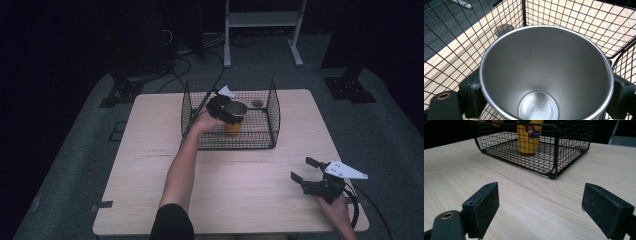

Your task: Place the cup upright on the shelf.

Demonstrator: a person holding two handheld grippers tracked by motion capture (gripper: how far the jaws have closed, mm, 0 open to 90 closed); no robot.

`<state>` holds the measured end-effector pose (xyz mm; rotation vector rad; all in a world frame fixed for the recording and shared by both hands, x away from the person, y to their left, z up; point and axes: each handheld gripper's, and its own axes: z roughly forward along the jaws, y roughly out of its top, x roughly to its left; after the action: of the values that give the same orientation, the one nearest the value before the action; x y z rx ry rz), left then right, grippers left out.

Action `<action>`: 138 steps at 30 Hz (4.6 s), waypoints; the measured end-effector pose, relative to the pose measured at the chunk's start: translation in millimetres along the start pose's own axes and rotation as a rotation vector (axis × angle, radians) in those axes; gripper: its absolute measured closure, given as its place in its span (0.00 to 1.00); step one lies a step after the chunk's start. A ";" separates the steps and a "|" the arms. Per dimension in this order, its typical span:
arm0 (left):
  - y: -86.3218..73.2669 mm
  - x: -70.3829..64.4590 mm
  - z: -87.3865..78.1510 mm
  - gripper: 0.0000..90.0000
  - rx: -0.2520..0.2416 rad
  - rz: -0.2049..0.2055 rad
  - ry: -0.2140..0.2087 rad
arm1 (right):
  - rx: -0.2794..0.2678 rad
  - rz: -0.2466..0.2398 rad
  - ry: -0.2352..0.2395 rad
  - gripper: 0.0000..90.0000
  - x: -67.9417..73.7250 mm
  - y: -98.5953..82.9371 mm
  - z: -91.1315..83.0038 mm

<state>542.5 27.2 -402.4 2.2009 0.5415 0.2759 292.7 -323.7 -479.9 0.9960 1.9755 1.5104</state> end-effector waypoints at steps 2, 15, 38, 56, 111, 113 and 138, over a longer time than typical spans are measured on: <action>-0.5 0.1 -0.3 0.13 0.001 0.000 0.000 | 0.000 0.000 0.000 0.15 0.0 0.0 0.0; -3.7 0.5 -3.9 0.12 0.021 0.015 0.005 | 0.000 0.001 0.000 0.15 0.0 0.0 0.0; -1.7 -0.2 -7.4 0.02 -0.017 0.001 0.005 | 0.001 0.000 0.000 0.15 -0.1 0.0 0.0; 4.9 0.3 -19.3 0.02 -0.093 -0.006 0.021 | 0.000 0.002 0.000 0.15 -0.3 0.0 0.1; 0.7 -49.7 -94.3 0.02 -0.321 0.047 -0.049 | 0.008 -0.004 -0.016 0.15 0.8 0.3 0.6; -1.8 -52.6 -96.8 0.02 -0.326 0.047 -0.052 | 0.008 -0.004 -0.017 0.15 0.8 0.3 0.6; -36.7 -72.6 -113.7 0.02 -0.361 0.018 -0.057 | 0.014 -0.007 -0.026 0.15 1.6 0.3 0.6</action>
<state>425.6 91.3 -360.2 1.8589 0.4045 0.2944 292.2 -322.0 -479.7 1.0083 1.9725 1.4750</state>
